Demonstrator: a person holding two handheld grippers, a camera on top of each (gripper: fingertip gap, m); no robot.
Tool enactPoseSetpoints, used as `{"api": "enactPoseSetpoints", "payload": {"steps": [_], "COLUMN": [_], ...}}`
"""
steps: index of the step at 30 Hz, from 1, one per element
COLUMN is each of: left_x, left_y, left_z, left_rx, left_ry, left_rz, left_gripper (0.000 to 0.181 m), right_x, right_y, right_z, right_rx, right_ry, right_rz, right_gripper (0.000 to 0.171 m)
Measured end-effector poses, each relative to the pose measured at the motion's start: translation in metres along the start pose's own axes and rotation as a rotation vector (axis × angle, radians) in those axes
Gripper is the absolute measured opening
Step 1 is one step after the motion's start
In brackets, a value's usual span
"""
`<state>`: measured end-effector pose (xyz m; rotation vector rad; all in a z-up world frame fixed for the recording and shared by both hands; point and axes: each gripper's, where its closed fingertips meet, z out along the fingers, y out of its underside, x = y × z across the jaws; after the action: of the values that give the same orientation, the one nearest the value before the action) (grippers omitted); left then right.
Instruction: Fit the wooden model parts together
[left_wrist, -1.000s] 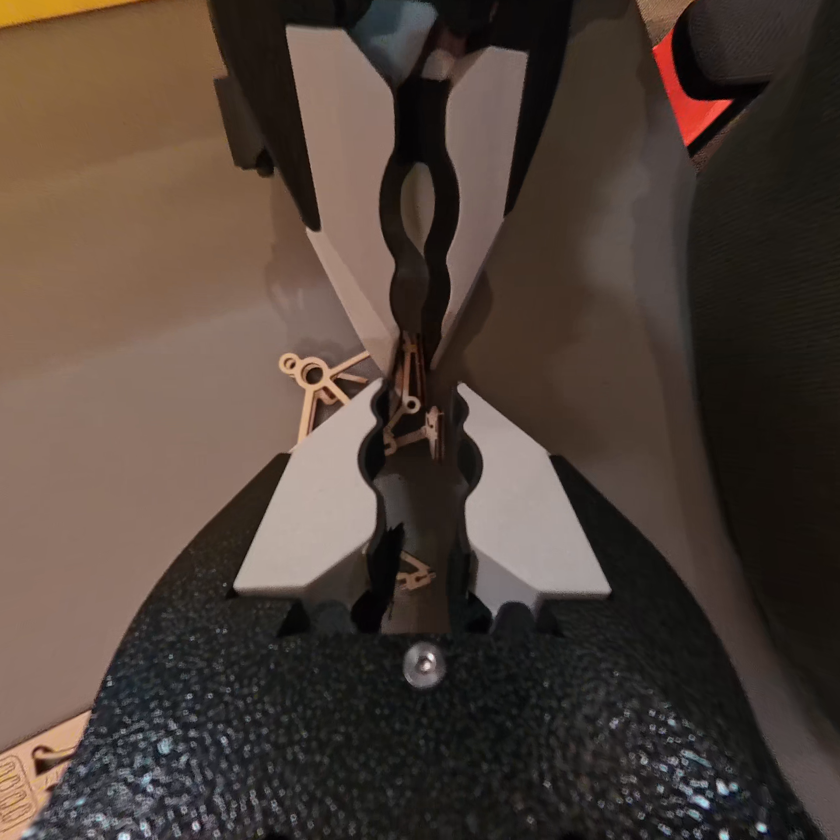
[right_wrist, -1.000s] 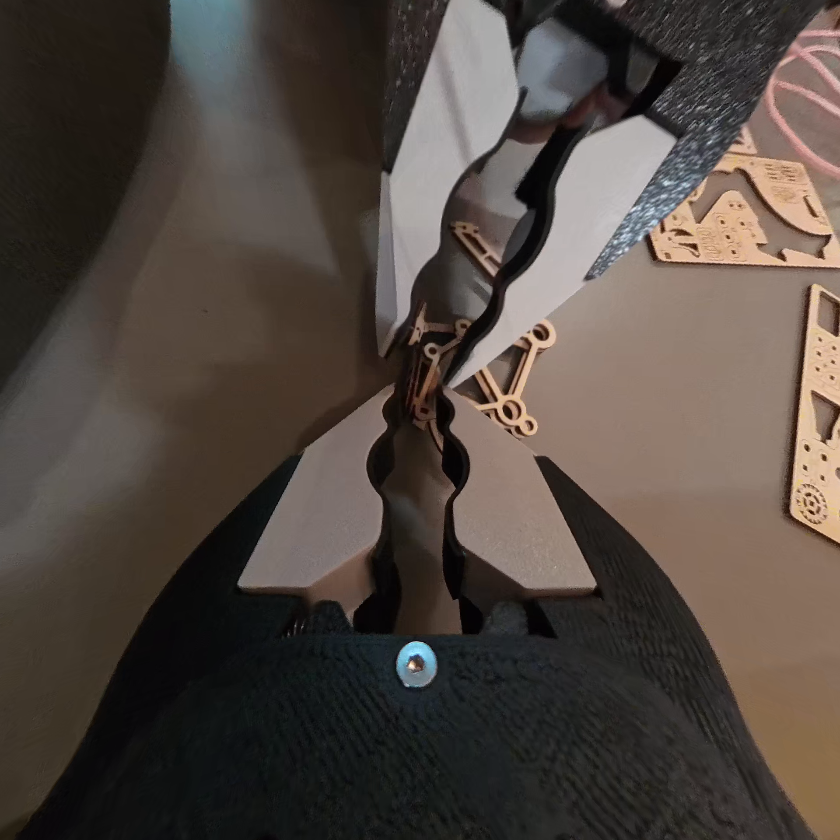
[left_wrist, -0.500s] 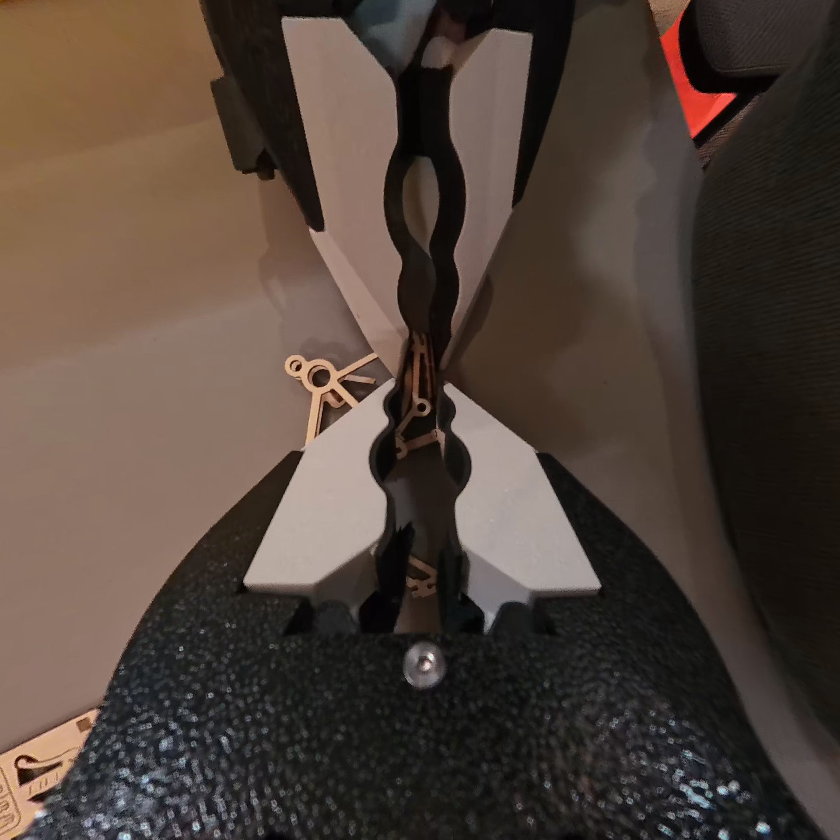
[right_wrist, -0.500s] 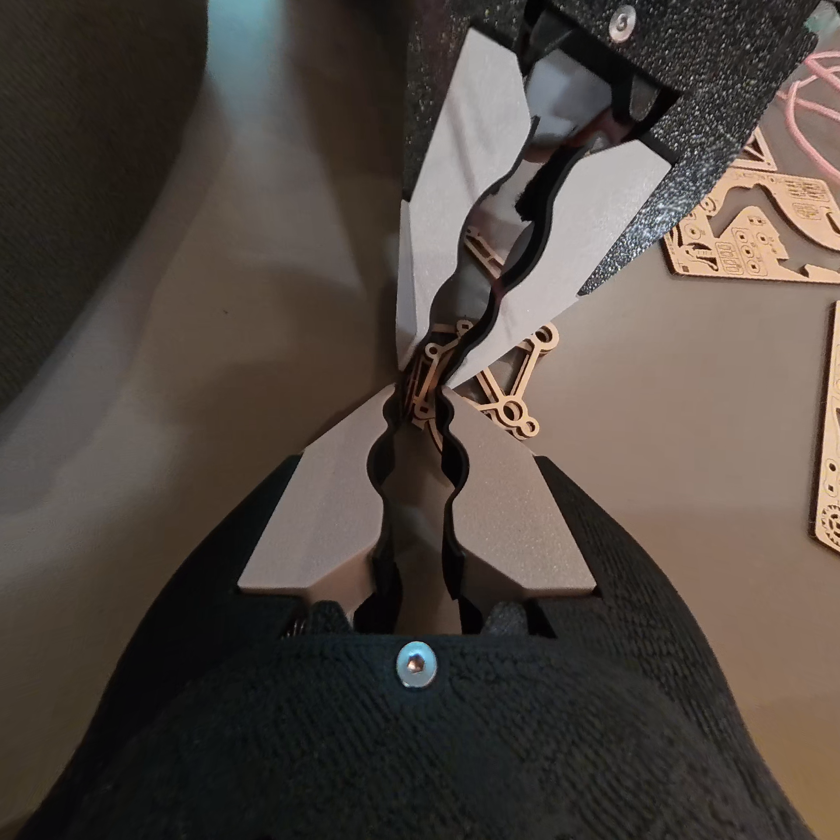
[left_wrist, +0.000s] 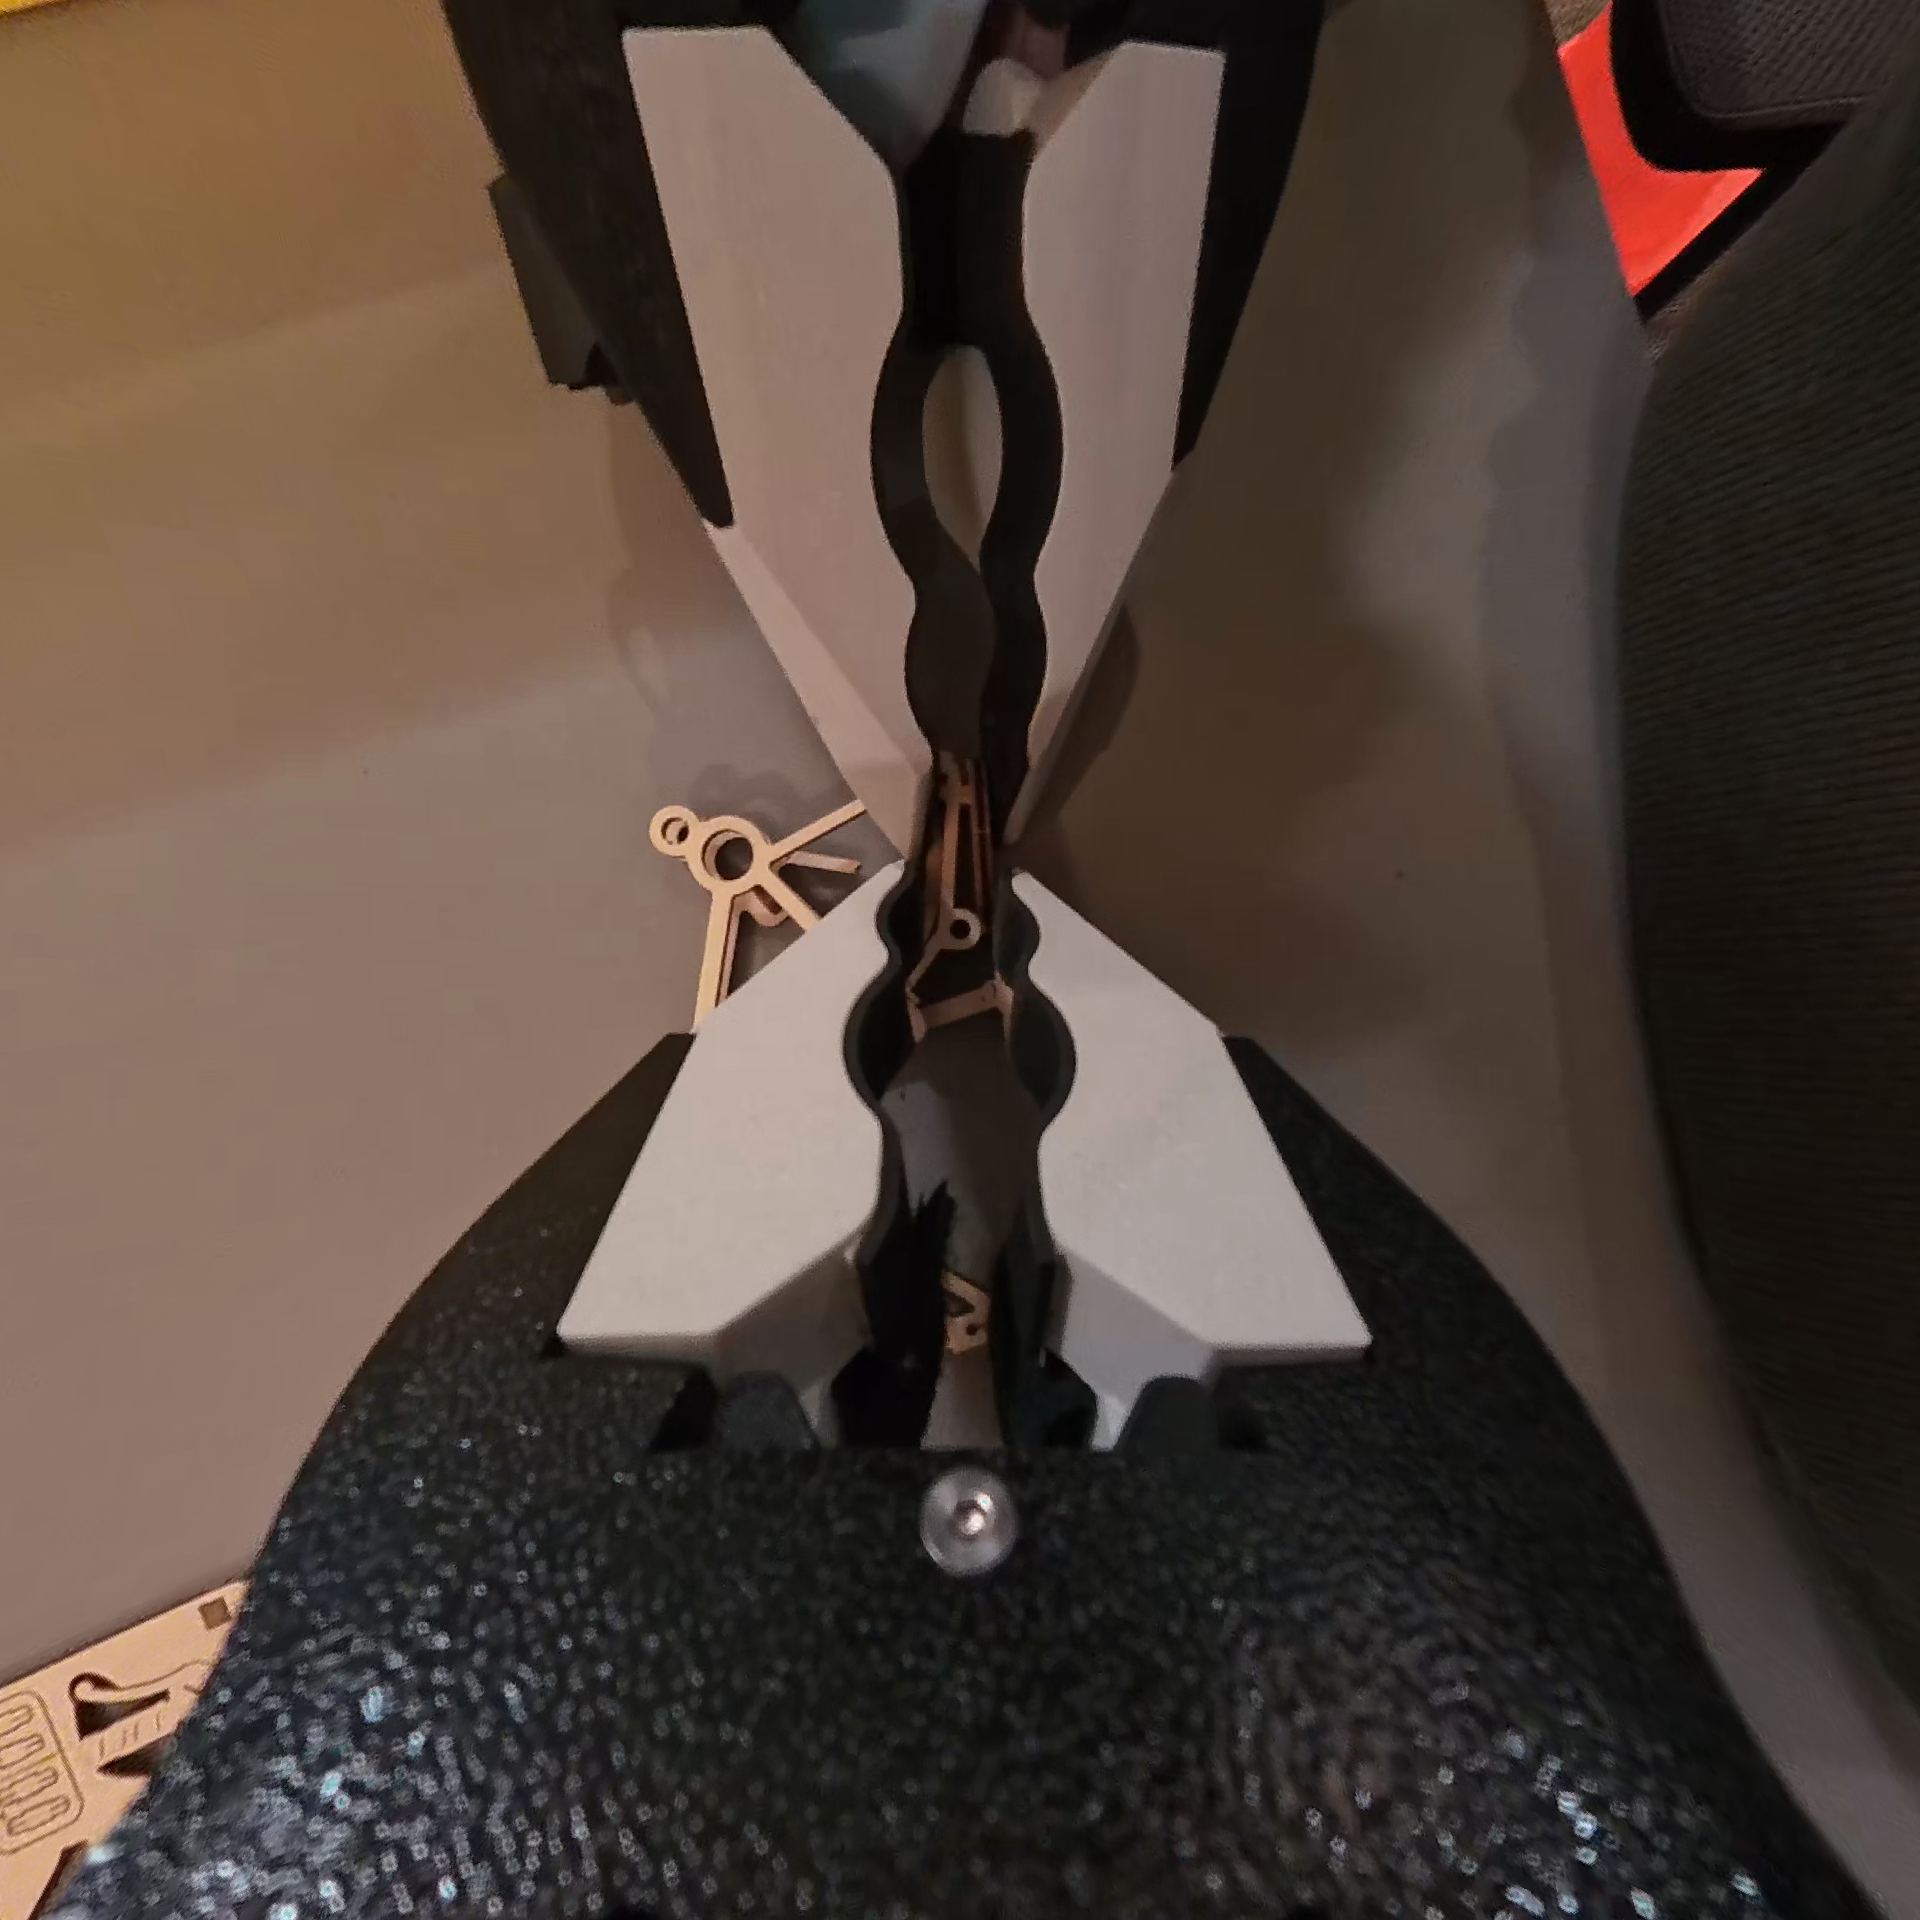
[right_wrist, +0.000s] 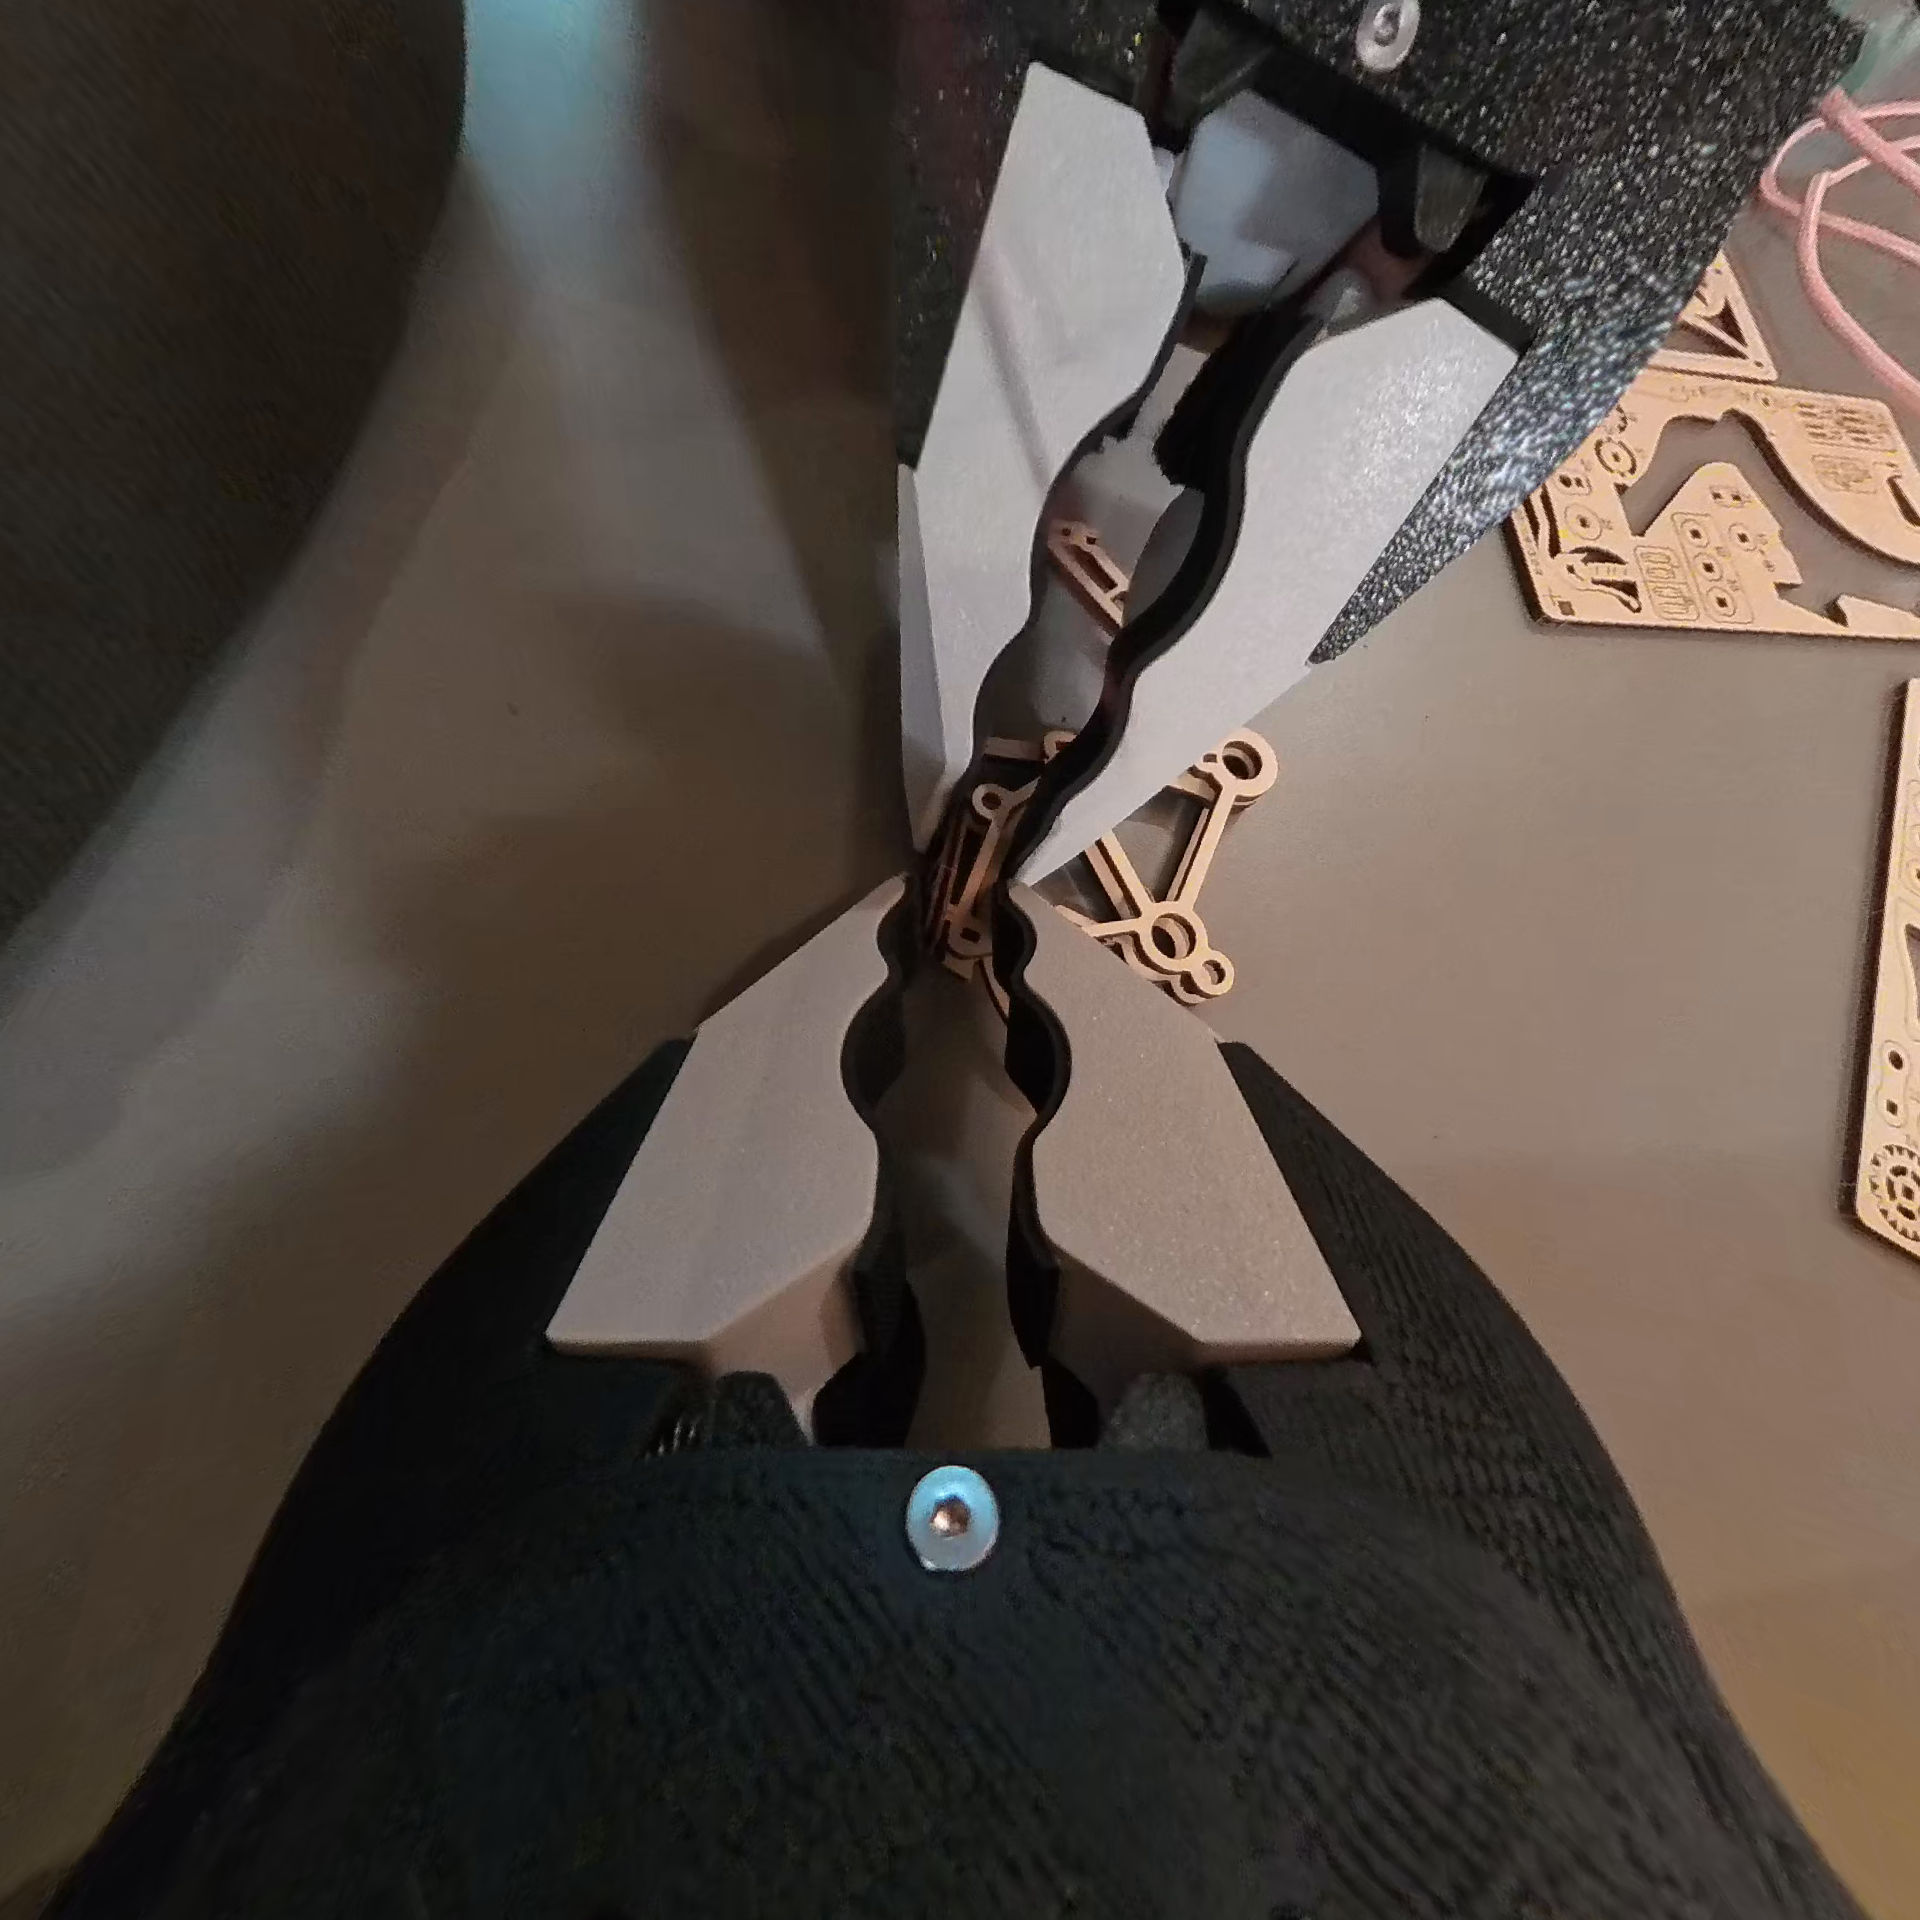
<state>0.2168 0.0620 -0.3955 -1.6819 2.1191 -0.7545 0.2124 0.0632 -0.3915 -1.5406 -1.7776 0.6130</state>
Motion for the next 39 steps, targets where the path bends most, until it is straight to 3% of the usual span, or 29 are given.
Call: {"api": "enactPoseSetpoints", "payload": {"steps": [1, 21, 26, 33, 39], "left_x": [0.000, -0.001, -0.016, -0.051, -0.078], "left_y": [0.000, -0.002, -0.003, -0.031, -0.041], "left_z": [0.000, 0.000, -0.003, -0.049, -0.090], "left_rx": [0.001, 0.033, 0.070, 0.392, 0.653], "left_ry": [0.001, 0.040, -0.004, 0.029, 0.116], "left_rz": [-0.001, -0.050, -0.090, -0.278, -0.471], "left_gripper": [0.010, 0.010, 0.010, 0.011, 0.011], "right_x": [0.000, 0.001, 0.005, 0.049, 0.066], "right_y": [0.000, 0.001, 0.002, -0.029, -0.050], "right_z": [0.000, 0.000, -0.003, -0.040, -0.078], "right_rx": [-0.002, 0.010, 0.016, 0.257, 0.437], "right_ry": [0.000, -0.018, -0.008, 0.308, 0.519], "right_rz": [0.004, 0.065, 0.076, -0.003, -0.058], "right_gripper": [0.011, 0.011, 0.036, 0.043, 0.035]}}
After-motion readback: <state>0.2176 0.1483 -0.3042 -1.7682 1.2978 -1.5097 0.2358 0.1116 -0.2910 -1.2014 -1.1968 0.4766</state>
